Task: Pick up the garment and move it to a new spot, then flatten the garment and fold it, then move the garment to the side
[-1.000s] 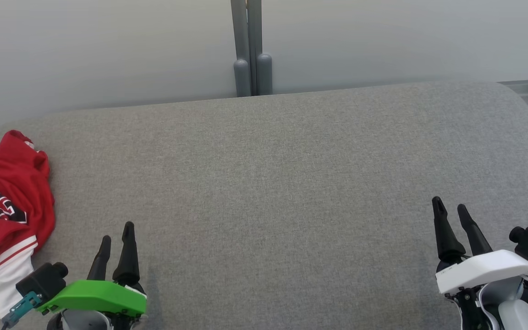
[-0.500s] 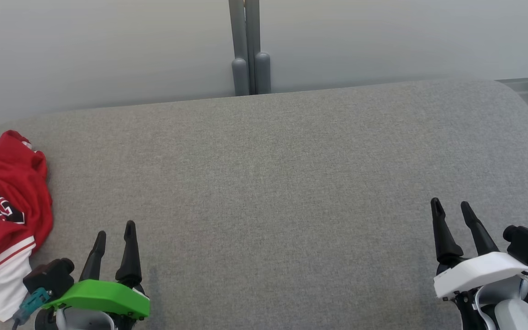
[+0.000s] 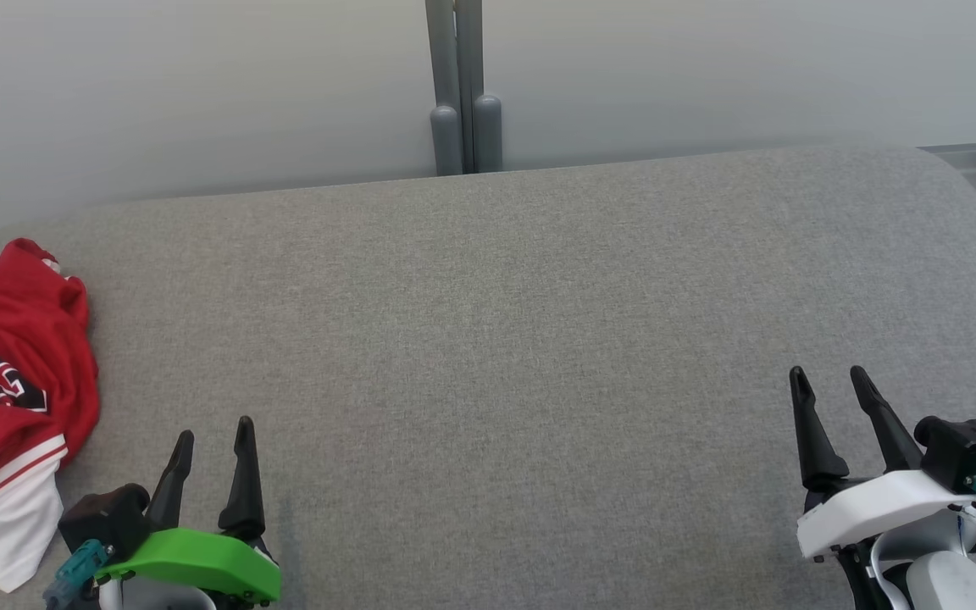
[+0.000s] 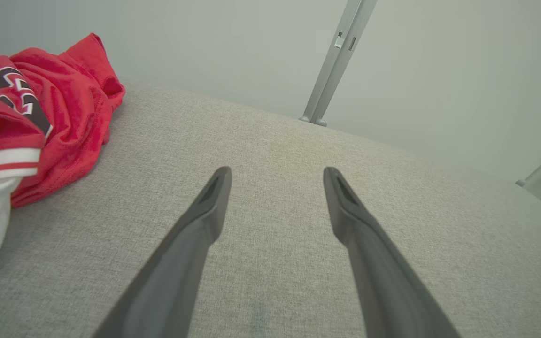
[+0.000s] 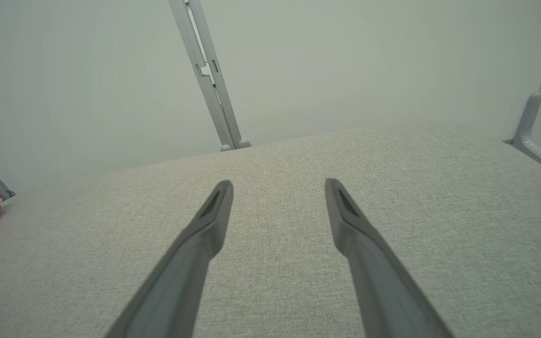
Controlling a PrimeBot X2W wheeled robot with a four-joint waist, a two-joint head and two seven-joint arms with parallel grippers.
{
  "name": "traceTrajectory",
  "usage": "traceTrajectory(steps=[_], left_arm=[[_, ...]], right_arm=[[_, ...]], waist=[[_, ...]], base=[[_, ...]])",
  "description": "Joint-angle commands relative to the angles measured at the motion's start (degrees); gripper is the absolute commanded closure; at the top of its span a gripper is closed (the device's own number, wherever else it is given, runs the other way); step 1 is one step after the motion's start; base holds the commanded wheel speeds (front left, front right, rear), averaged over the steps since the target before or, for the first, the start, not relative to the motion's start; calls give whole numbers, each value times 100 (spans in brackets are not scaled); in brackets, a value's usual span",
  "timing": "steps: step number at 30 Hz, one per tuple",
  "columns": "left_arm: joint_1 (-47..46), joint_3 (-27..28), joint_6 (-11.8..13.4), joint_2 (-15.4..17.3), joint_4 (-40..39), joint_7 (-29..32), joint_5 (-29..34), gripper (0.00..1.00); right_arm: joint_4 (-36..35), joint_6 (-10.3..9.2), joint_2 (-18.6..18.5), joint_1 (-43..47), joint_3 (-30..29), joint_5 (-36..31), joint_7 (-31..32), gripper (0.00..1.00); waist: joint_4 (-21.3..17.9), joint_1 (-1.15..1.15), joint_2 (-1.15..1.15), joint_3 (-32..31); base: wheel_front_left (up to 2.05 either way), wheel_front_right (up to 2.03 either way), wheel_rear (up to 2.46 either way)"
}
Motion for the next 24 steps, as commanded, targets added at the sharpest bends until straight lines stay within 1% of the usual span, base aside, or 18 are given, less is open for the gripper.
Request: traceTrajectory(steps=[1, 10, 17, 24], left_arm=[[-8, 21, -20, 64, -4, -58, 158, 0], [26, 32, -66, 88, 106, -173, 564, 0], [37, 43, -89, 56, 252, -254, 747, 0], [-4, 90, -95, 32, 439, -330, 920, 0]], right_arm=[[-47, 1, -41, -36, 8, -157, -69, 0], [-11, 1, 22, 69, -25, -477, -183, 0], [32, 2, 83, 88, -87, -528, -261, 0], [143, 2, 93, 89, -134, -725, -334, 0]], waist=[[3, 0, 0, -2], [2, 0, 0, -22], [-2, 0, 0, -15], [13, 0, 0, -5]], base=[[0, 0, 0], [0, 0, 0], [0, 0, 0], [0, 0, 0]])
